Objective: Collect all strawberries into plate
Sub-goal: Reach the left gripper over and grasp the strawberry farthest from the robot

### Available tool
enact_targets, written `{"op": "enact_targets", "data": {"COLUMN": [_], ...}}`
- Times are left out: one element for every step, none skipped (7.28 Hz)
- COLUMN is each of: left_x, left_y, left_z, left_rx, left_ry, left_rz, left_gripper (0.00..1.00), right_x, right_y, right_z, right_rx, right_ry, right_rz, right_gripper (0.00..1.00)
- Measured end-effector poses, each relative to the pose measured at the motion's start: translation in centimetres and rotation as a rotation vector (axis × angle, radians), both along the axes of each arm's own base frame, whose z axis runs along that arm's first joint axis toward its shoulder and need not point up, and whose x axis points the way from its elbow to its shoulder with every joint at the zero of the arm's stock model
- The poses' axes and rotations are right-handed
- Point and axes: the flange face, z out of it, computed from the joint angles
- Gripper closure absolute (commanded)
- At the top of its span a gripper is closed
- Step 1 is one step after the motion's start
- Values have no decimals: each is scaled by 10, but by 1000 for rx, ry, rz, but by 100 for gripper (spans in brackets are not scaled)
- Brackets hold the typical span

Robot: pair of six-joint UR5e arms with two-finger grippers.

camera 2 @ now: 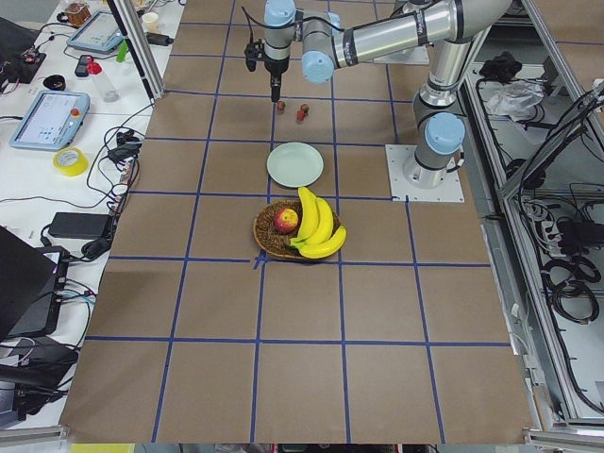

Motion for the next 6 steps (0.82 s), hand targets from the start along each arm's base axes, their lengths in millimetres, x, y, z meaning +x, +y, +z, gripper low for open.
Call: {"op": "enact_targets", "data": {"left_x": [-19, -38, -58, -74, -83, -88], "left_y": [-5, -6, -6, -7, -10, -14], "left_z": [-21, -43, -62, -80, -97, -113], "left_rx": [-9, 1, 8, 6, 3, -2], "left_ry": [-2, -4, -5, -5, -5, -4], "left_rz": [-94, -163, -209, -240, -261, -274], "left_gripper": [0, 0, 0, 2, 3, 3], "right_x": [6, 9, 8, 7, 3, -2], "right_y": [11, 24, 35, 39, 38, 37], "right_z": [25, 43, 55, 58, 51, 42], "right_rx": [-15, -37, -56, -61, -49, -33], "right_ry": [-27, -41, -36, -24, -18, -16], "right_rz": [21, 65, 130, 174, 185, 181], "right_gripper": [0, 0, 0, 0, 0, 0]}}
